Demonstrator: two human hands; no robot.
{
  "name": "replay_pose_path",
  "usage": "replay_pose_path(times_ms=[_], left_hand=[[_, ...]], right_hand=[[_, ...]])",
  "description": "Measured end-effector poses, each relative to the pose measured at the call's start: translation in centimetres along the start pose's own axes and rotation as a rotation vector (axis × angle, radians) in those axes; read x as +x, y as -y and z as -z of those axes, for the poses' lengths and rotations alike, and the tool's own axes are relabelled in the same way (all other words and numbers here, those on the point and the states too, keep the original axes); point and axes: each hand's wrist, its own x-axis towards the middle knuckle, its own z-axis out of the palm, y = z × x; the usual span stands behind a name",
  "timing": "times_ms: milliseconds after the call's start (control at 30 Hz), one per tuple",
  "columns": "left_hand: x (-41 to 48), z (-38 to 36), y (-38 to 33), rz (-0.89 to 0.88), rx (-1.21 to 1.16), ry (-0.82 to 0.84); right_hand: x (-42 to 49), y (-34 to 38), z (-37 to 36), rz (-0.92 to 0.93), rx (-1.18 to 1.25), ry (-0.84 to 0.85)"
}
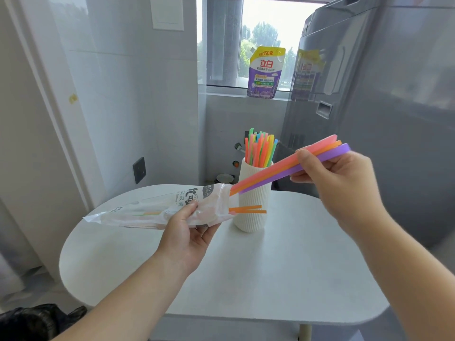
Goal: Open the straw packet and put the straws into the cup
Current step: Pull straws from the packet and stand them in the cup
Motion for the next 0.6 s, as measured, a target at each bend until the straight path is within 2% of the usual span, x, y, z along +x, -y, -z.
replay_pose_path(times_ms=[200,600], left_hand=[[0.3,0.4,-0.1,-0.029,-0.002,-0.023],[-0.3,0.3,0.8,-0.016,0.062,0.025]], right_hand=[[1.4,2.6,3.0,0.081,-0.095,-0.119],[1.9,6.1,2.8,0.285,-0.306,-0.104]])
